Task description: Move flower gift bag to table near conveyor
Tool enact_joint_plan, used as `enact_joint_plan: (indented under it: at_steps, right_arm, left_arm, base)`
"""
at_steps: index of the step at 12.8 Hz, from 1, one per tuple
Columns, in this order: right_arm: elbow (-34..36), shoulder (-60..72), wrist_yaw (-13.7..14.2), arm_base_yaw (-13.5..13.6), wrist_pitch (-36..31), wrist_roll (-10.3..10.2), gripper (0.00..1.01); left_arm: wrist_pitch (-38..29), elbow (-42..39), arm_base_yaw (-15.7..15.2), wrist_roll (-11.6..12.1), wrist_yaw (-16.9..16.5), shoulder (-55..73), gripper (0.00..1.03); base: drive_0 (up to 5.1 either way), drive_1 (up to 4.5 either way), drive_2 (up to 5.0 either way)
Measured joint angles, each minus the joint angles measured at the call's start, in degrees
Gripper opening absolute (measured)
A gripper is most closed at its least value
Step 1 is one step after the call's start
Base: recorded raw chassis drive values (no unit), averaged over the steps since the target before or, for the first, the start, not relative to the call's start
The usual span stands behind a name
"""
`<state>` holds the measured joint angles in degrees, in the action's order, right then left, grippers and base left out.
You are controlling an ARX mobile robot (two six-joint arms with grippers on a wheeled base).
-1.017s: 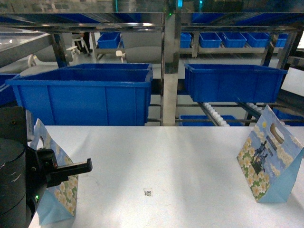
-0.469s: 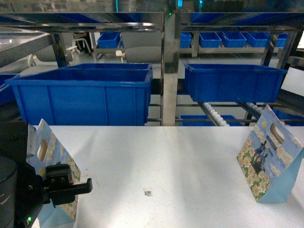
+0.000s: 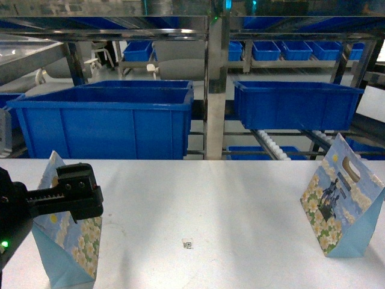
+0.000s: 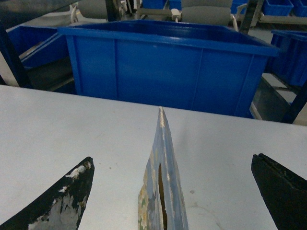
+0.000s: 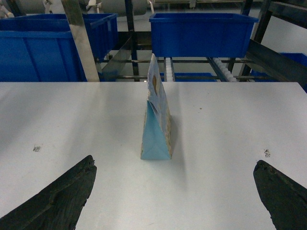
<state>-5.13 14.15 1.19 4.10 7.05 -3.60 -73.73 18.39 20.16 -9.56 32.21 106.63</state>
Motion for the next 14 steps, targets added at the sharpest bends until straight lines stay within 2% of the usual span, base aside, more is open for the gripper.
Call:
enact_joint_plan:
  at_steps: [2,4,5,7,8,9,10,11,12,13,14]
  right_arm:
    - [0.0,0.0,0.0,0.0,0.0,0.0,0.98]
    - [0.0,0.0,0.02,0.0,0.0,0.0,0.98]
    - [0.0,0.0,0.0,0.0,0.0,0.0,0.98]
    - [0.0,0.0,0.02,0.0,0.0,0.0,0.98]
    - [0.0,0.0,0.04,0.0,0.0,0.0,0.98]
    - [0.02,-0.02,-0.15,0.02,-0.02,0.0,0.98]
    - [0.02,0.0,-0.11,0.0,0.04,0.0,0.98]
    - [0.02,-0.02,-0.13,0.0,-0.02,0.0,0.98]
    - [3.37,-4.72,-1.46,-2.93,-7.08,1.57,0.87]
    - [4.31,-12.59,-0.94,-4.5,-6.23,2.25,0.74]
    - [3.76,-13.86,-1.03,-4.42,-7.89,2.78,0.62]
  left_arm:
    - [0.17,-4.35,-0.15,1.03,-0.87,-7.8,0.98]
    - [0.68,-8.98,1.14,1.64,-1.18,-21.53,0.98]
    - [5.16,-11.04,2.19,2.03,-1.18,-28.59,0.98]
    - [17.51,-15.67,5.86,2.12,0.24,-42.47,0.98]
    - [26.82,-17.68,9.27,2.69,3.67,-51.1,0.98]
    - [38.14,-17.75,13.97,2.16,7.04,-63.06,0.98]
    - [46.45,-17.75,16.22,1.55,8.31,-72.37,0.98]
    - [49.46,-17.75,16.11,0.85,9.22,-76.46,0.98]
    - [44.96,-18.53,14.62,2.08,6.49,-75.52,0.93]
    - [48.3,-18.56,11.82,5.18,1.07,-80.61,0.8]
    - [57.72,-18.56,9.57,6.93,-2.51,-91.25,0.67]
  base:
    - [0.0,0.0,0.0]
    - [0.0,0.0,0.0]
    - [0.0,0.0,0.0]
    - [0.0,0.0,0.0]
    - [0.0,0.0,0.0]
    - [0.0,0.0,0.0]
    - [0.0,0.0,0.0]
    - [0.0,0.0,0.0]
    - [0.0,0.0,0.0]
    - [0.0,0.0,0.0]
    - [0.0,0.0,0.0]
